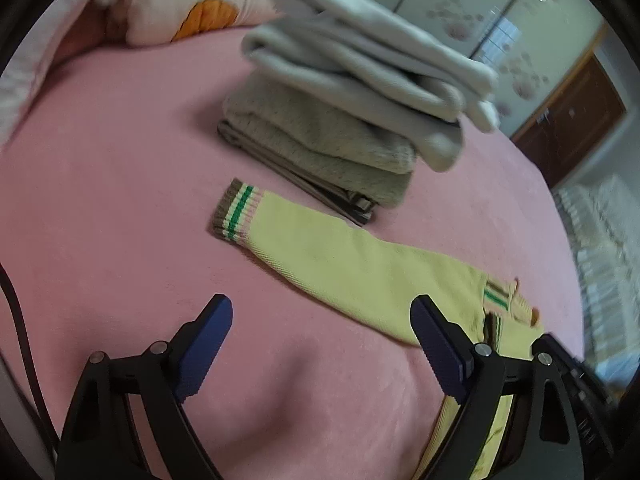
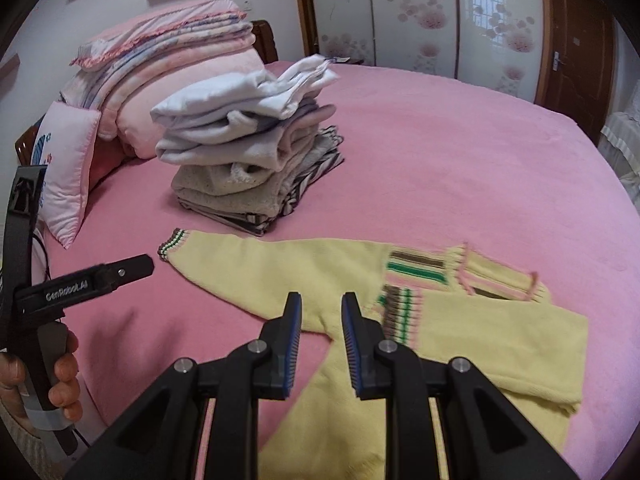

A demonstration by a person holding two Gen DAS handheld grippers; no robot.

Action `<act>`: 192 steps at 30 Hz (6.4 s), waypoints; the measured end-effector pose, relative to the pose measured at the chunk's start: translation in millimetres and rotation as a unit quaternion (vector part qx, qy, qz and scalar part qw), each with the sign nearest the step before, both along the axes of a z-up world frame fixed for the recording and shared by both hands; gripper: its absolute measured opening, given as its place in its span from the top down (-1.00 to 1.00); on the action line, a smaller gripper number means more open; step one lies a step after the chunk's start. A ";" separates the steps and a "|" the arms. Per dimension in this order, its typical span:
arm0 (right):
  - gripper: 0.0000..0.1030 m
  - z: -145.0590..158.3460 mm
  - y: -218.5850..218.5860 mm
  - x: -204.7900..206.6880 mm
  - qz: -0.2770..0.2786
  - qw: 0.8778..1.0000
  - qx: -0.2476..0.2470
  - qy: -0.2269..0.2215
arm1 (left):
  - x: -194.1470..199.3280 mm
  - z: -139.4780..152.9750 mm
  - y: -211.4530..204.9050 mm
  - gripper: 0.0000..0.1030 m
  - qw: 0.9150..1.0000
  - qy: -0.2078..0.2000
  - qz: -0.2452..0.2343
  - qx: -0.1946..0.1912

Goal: Fold small clothes

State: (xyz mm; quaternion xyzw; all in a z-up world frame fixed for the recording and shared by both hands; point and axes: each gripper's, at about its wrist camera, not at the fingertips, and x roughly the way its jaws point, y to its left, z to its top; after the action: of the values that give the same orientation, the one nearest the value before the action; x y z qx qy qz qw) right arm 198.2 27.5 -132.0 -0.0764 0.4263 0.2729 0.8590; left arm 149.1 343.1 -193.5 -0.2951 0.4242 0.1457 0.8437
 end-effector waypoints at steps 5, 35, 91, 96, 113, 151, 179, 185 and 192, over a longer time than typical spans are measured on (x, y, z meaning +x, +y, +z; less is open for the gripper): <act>0.61 -29.4 36.6 14.9 0.016 1.000 -0.012 0.015 | 20.1 -40.2 27.6 -0.43 0.998 0.001 0.029 -0.058; 0.61 -31.0 -31.2 25.7 -0.051 0.998 0.019 0.039 | 65.9 31.8 -67.8 0.87 0.995 -0.100 -0.018 0.000; 0.24 -51.5 -228.4 29.6 -0.181 0.974 0.094 0.098 | 41.8 -24.4 -193.0 -0.42 0.984 0.022 -0.127 0.126; 0.24 -64.0 -218.8 53.5 -0.179 0.971 0.096 0.123 | 45.0 -34.6 -182.4 -0.42 0.984 0.033 -0.118 0.132; 0.78 -21.3 -182.4 61.5 -0.126 0.983 0.113 0.067 | 65.2 -48.4 -189.2 -0.42 0.987 0.031 -0.133 0.086; 0.76 -70.8 -249.5 86.2 -0.199 0.974 0.054 0.088 | 99.4 -52.9 -218.0 0.28 0.983 0.043 -0.143 0.103; 0.54 -70.6 -242.2 90.4 -0.191 0.979 0.003 0.072 | 97.4 -55.0 -213.5 0.66 0.987 0.036 -0.143 0.061; 0.16 -48.2 -262.7 78.1 -0.217 0.975 0.014 0.048 | 83.1 -30.3 -211.6 -0.51 0.983 0.037 -0.147 0.103; 0.14 -28.2 -266.9 56.3 -0.200 0.980 0.012 0.011 | 66.5 11.8 -208.7 -0.50 0.979 -0.021 -0.150 0.140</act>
State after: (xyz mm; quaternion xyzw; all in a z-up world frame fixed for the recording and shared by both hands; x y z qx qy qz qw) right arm 254.5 -239.4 -160.2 0.0236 0.4387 0.1017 0.8925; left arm 215.6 134.4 -181.7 -0.1102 0.4208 0.0696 0.8977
